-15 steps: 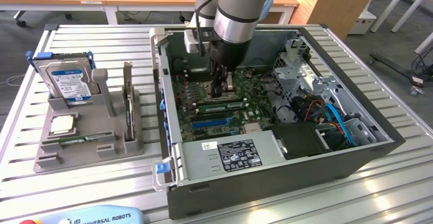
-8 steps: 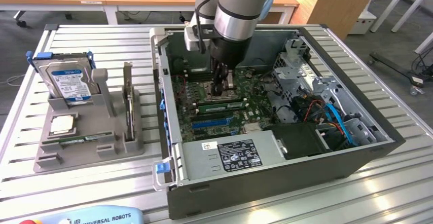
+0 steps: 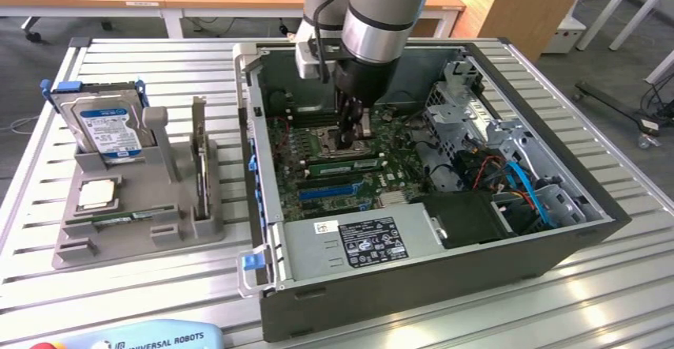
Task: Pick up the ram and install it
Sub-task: 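Press down the ram until it locks into place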
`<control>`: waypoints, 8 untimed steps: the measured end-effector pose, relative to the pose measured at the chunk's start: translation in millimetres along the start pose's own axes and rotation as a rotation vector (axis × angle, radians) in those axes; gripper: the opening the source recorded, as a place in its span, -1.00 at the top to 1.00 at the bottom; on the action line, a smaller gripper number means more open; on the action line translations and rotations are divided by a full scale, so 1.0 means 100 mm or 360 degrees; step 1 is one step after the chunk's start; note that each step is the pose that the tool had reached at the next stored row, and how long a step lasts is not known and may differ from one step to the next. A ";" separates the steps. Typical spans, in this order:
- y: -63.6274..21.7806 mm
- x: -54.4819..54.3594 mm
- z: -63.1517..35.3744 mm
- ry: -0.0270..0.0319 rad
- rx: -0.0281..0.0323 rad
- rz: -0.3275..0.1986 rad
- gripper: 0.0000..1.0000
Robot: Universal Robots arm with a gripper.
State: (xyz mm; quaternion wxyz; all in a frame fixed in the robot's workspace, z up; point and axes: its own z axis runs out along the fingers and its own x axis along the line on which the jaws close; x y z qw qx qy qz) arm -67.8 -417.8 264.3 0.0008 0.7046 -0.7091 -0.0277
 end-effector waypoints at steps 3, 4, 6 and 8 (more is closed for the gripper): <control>-0.056 0.00 -0.002 0.00000 -0.00006 0.0000 0.80; -0.095 0.00 -0.004 -0.00001 -0.00009 0.0000 0.80; -0.185 0.00 -0.007 0.00000 -0.00020 0.0000 0.80; -0.242 0.00 -0.009 -0.00002 -0.00025 0.0000 0.80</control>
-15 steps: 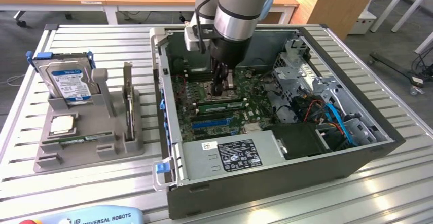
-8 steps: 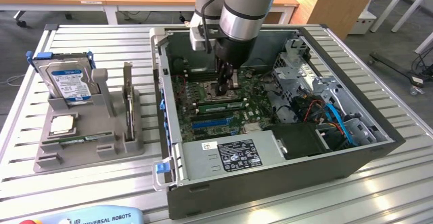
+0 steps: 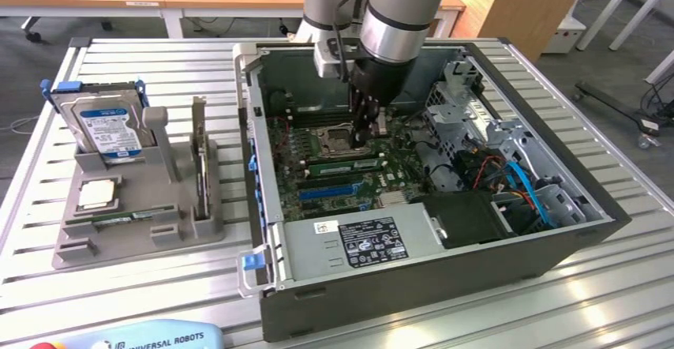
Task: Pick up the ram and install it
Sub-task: 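Press down the ram until it locks into place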
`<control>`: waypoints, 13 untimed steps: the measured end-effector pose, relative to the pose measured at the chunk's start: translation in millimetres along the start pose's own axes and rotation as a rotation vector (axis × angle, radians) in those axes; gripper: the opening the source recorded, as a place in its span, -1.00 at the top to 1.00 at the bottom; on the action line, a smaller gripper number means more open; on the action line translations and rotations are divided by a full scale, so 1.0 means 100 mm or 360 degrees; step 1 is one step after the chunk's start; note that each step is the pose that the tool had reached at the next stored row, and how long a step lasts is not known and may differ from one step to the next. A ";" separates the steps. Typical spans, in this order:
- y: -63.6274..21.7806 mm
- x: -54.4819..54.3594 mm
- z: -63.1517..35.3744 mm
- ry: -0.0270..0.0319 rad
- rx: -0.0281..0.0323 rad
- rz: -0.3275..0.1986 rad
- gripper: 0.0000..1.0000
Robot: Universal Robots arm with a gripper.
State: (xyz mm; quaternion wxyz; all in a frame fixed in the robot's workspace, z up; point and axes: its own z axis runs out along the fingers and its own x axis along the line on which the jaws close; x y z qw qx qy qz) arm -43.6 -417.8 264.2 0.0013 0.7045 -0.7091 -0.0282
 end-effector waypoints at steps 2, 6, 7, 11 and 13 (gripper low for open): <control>-0.014 0.00 -0.001 0.00001 -0.00001 0.0000 0.80; -0.014 0.00 -0.001 0.00001 0.00000 0.0000 0.80; -0.014 0.00 -0.001 0.00001 -0.00001 0.0000 0.80; -0.014 0.00 -0.001 0.00001 0.00000 0.0000 0.80; -0.014 0.00 -0.001 0.00001 -0.00001 0.0000 0.80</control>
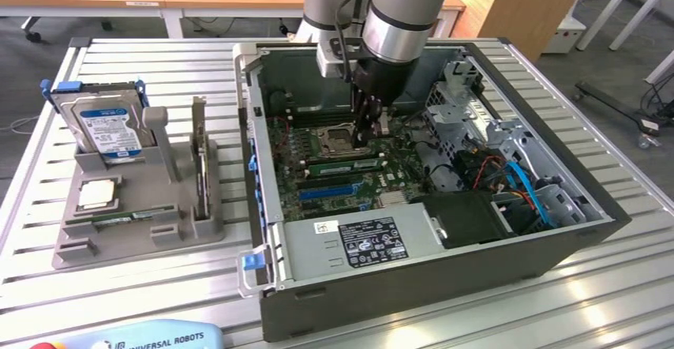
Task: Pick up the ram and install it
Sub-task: 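Press down the ram until it locks into place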
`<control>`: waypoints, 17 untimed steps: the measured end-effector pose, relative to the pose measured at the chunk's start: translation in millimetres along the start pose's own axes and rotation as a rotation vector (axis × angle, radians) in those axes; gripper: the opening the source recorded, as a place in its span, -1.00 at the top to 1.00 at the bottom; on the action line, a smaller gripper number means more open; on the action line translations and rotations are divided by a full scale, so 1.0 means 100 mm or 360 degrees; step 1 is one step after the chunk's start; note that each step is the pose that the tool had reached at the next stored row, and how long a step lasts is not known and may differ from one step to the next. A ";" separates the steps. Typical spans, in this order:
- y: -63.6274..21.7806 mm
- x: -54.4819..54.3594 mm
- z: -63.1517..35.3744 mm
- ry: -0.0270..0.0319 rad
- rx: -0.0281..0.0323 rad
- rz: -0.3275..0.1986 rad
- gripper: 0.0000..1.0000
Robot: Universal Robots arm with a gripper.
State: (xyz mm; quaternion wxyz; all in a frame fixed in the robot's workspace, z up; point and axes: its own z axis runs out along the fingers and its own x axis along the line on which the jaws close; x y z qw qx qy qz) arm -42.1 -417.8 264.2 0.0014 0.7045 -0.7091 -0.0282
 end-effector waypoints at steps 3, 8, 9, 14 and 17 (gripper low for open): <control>0.000 0.00 0.000 -0.00001 0.00001 0.0001 0.80; -0.001 0.00 0.001 -0.00039 0.00036 0.0096 0.80; -0.001 0.00 0.002 -0.00053 0.00048 0.0124 0.80; 0.000 0.00 0.003 -0.00112 0.00101 0.0266 0.80; 0.000 0.00 0.004 -0.00148 0.00134 0.0350 0.80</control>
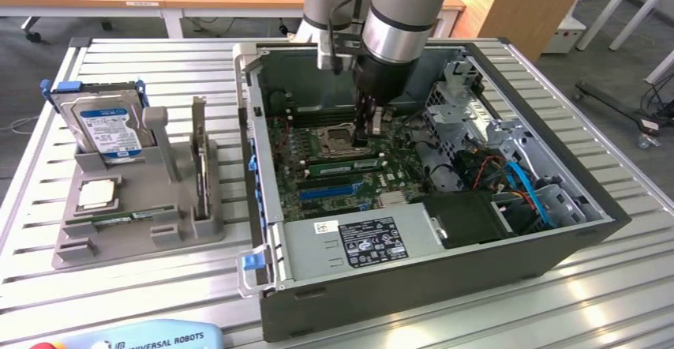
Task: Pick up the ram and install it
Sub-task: 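Press down the ram until it locks into place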
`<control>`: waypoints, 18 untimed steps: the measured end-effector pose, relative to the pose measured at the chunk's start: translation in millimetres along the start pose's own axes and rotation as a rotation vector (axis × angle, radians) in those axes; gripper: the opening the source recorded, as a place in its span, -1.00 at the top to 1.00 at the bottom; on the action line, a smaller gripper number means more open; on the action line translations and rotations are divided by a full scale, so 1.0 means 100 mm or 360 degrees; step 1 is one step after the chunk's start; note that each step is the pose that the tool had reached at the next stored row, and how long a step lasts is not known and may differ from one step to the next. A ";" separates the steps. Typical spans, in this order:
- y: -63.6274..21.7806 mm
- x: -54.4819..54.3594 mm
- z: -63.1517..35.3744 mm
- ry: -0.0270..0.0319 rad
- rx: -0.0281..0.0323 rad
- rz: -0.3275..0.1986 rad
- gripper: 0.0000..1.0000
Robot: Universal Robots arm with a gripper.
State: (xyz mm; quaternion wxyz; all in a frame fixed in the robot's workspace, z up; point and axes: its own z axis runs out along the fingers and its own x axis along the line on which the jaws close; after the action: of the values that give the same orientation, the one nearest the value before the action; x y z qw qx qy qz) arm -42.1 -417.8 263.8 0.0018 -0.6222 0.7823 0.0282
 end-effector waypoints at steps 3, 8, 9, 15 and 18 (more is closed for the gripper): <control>0.000 0.00 0.001 -0.00036 0.00033 0.0087 0.80; 0.000 0.00 0.003 -0.00096 0.00087 0.0229 0.80; 0.000 0.00 0.003 -0.00107 0.00097 0.0257 0.80; 0.000 0.00 0.006 -0.00179 0.00162 0.0428 0.80; 0.000 0.00 0.007 -0.00215 0.00194 0.0512 0.80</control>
State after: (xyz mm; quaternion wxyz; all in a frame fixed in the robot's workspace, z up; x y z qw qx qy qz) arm -42.1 -417.8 263.1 0.0063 -0.4887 0.8720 0.0276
